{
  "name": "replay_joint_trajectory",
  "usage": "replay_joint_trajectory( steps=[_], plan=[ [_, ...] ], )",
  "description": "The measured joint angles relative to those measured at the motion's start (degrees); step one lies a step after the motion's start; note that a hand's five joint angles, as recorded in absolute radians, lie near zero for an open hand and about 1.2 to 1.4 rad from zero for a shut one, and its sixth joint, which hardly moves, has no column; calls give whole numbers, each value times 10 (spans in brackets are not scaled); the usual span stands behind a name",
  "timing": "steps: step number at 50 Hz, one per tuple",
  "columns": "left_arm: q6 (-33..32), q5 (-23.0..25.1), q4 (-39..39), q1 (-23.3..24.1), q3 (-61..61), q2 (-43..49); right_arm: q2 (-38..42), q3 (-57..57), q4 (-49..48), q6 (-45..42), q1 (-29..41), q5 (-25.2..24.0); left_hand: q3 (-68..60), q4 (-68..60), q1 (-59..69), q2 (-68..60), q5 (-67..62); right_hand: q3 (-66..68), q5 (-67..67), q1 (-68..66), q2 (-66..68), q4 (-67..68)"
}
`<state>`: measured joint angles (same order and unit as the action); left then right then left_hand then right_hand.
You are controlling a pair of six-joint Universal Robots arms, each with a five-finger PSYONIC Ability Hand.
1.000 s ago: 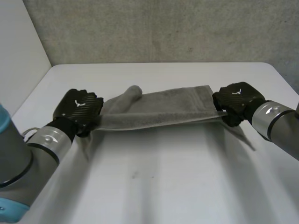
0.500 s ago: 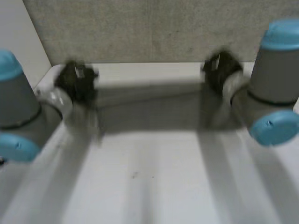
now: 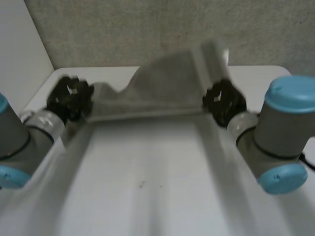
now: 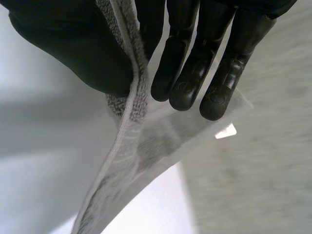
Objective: Fold the towel.
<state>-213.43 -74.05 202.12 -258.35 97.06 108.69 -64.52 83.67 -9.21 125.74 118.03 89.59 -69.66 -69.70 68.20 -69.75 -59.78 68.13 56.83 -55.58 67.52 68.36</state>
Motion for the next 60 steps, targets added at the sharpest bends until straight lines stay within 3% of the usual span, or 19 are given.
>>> replay_joint_trajectory(
  steps=[8,15,19,24,33,41,47,48,52,60],
  plan=[
    [-3,27,-1,-11,65,42,57,50,14,38,0,-15,0,0,5,0,0,0,2,0,0,0],
    [-3,26,-18,-31,79,42,56,60,30,74,0,-22,5,5,5,6,4,0,3,0,0,0],
    [-2,25,-45,-53,88,27,33,67,45,125,-3,-26,72,73,-67,81,73,0,3,0,0,0],
    [-1,23,-60,-62,97,13,9,72,56,180,-6,-37,263,265,-247,265,265,0,3,0,0,0],
    [6,20,-62,-54,131,-13,0,69,82,275,-13,-69,299,300,-284,300,301,0,4,0,0,0],
    [32,9,-53,-9,201,-75,7,63,95,378,-26,-107,307,308,-292,308,309,0,5,0,0,0],
    [39,-31,-39,7,227,-97,6,62,95,387,-28,-111,307,308,-292,308,309,0,5,0,0,0],
    [39,-59,-27,9,238,-105,6,62,95,387,-28,-112,307,308,-291,308,309,0,5,0,0,0],
    [37,-92,-6,4,252,-113,3,62,95,381,-30,-110,307,308,-291,308,309,0,5,0,0,0],
    [34,-91,7,-62,258,-103,0,71,95,344,-48,-106,307,308,-292,308,309,0,5,0,0,0]
  ],
)
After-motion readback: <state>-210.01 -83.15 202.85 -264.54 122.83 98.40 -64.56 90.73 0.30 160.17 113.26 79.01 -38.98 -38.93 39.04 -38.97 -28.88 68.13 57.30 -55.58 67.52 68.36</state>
